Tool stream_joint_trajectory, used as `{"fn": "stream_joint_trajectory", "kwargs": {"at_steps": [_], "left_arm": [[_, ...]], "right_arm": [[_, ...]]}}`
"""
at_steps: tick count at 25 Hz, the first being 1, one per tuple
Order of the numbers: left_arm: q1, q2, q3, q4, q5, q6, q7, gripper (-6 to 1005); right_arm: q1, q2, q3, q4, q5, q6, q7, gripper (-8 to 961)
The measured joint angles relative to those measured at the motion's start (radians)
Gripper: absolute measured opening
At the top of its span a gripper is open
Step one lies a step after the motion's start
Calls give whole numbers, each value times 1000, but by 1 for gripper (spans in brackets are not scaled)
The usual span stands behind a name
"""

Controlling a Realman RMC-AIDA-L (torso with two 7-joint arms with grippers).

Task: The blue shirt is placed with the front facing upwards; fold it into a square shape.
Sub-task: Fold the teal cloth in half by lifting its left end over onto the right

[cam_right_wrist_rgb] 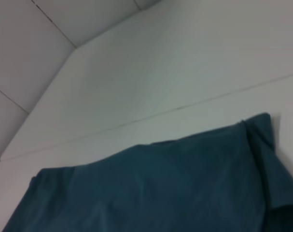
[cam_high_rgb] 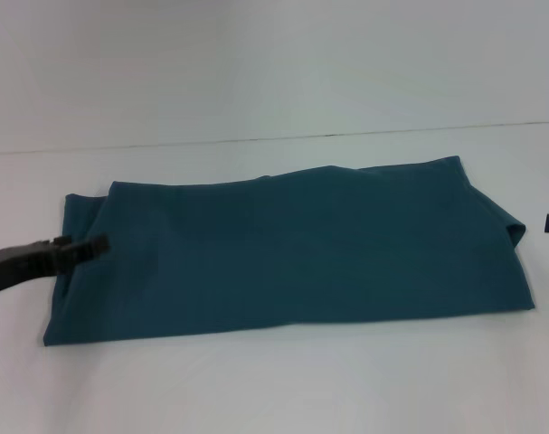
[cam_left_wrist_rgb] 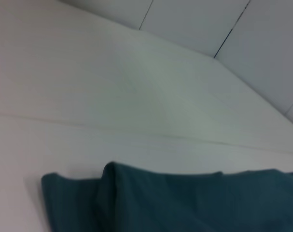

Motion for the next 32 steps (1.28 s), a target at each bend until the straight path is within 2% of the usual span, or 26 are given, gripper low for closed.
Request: {"fn": "stream_joint_trajectory", "kwargs": {"at_steps": [5, 11, 22, 26, 32], "left_arm": [[14, -1, -4, 16, 32, 28, -11, 691], [13, 1, -1, 31, 47, 34, -19, 691], [-7, 5, 29, 29, 66, 1, -19, 690], [-9, 1, 64, 28, 76, -57, -19, 689], [-18, -1, 77, 21, 148, -102, -37, 689]], "right_arm": [[8, 0, -1, 10, -47, 5, 29, 758], [16, 11, -2, 13, -95, 34, 51, 759], [50, 61, -32, 66, -121, 158, 40, 759], [57, 63, -47, 67, -121, 168, 52, 759], [55, 52, -42, 66, -121, 172, 78, 758]]}}
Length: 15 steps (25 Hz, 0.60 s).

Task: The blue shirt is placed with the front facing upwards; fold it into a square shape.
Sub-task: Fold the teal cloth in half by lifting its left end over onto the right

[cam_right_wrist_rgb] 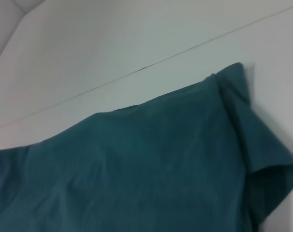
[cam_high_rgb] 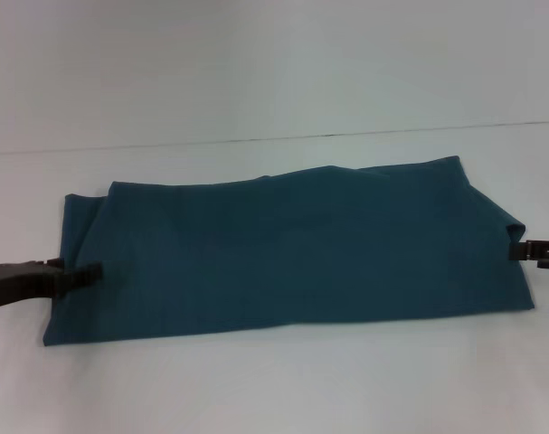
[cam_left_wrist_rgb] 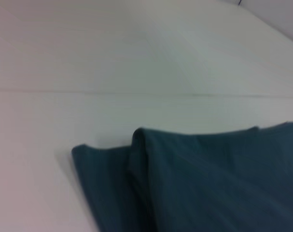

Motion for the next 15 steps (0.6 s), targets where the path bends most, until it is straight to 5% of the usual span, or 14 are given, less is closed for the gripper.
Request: {"fn": "stream_joint_trajectory", "kwargs": {"at_steps": [15], "left_arm": [[10, 11, -14, 70, 80, 133, -109, 687]], "right_arm": [[-6, -13, 2, -8, 1, 4, 8, 760]]}}
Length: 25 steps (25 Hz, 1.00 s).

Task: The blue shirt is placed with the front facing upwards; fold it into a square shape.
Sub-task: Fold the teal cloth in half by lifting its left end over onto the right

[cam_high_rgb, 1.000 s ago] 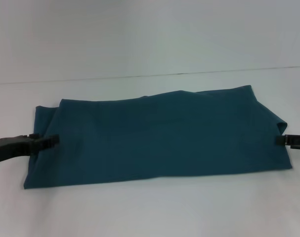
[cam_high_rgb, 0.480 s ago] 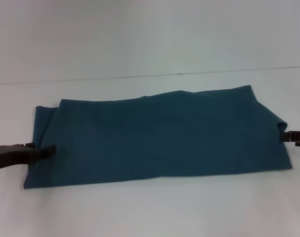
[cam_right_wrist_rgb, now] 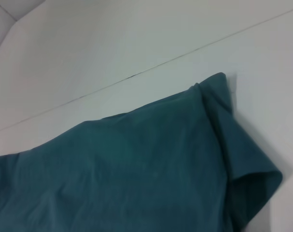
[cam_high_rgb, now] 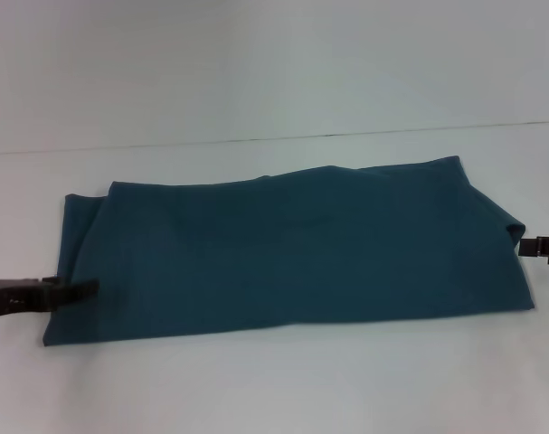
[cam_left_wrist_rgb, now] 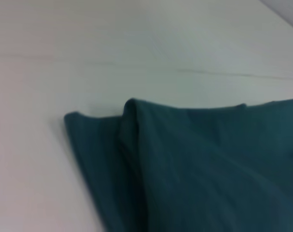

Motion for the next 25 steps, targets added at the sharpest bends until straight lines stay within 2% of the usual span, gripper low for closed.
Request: {"fn": "stream_joint_trajectory", "kwargs": {"at_steps": [4, 8, 25], "left_arm": [[4, 1, 0, 27, 76, 9, -87, 687], [6, 1, 0, 35, 95, 10, -104, 686], [8, 4, 6, 55, 114, 88, -108, 685]], "right_arm": [[0, -1, -1, 0, 0, 1, 0, 759], [0, -4, -2, -1, 0, 2, 0, 759], [-3, -4, -3, -1, 0, 1, 0, 759]]}}
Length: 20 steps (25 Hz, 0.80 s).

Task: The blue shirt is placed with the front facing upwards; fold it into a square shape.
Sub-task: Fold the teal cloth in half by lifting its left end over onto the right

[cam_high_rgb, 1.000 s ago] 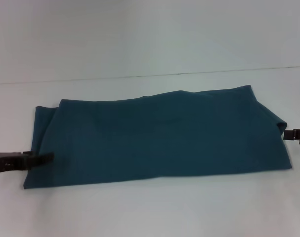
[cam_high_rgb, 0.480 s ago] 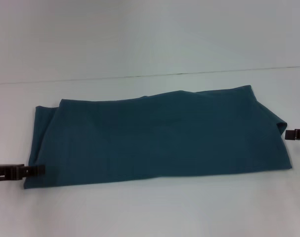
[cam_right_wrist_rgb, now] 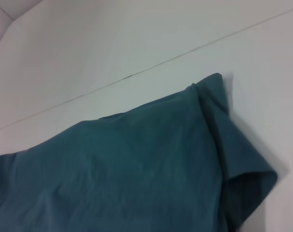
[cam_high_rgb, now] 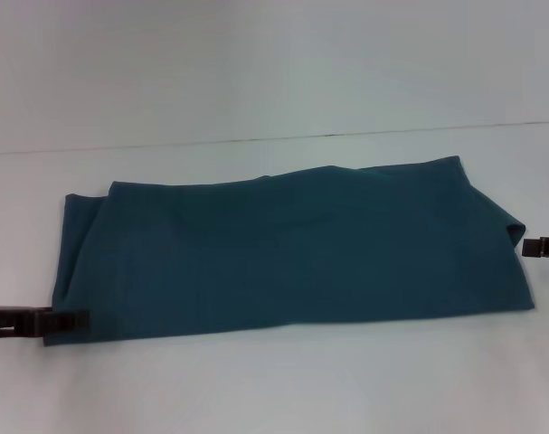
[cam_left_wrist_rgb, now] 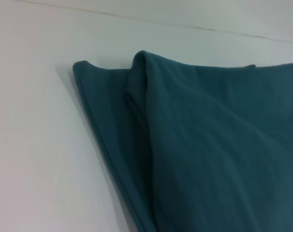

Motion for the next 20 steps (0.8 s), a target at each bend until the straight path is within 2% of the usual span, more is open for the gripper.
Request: {"fn": "stream_joint_trajectory", "kwargs": {"at_steps": [20], "left_arm": [[-24, 0, 10, -2, 6, 29, 2, 683]], "right_arm": [[0, 0, 1, 0, 0, 0, 0, 759]]}}
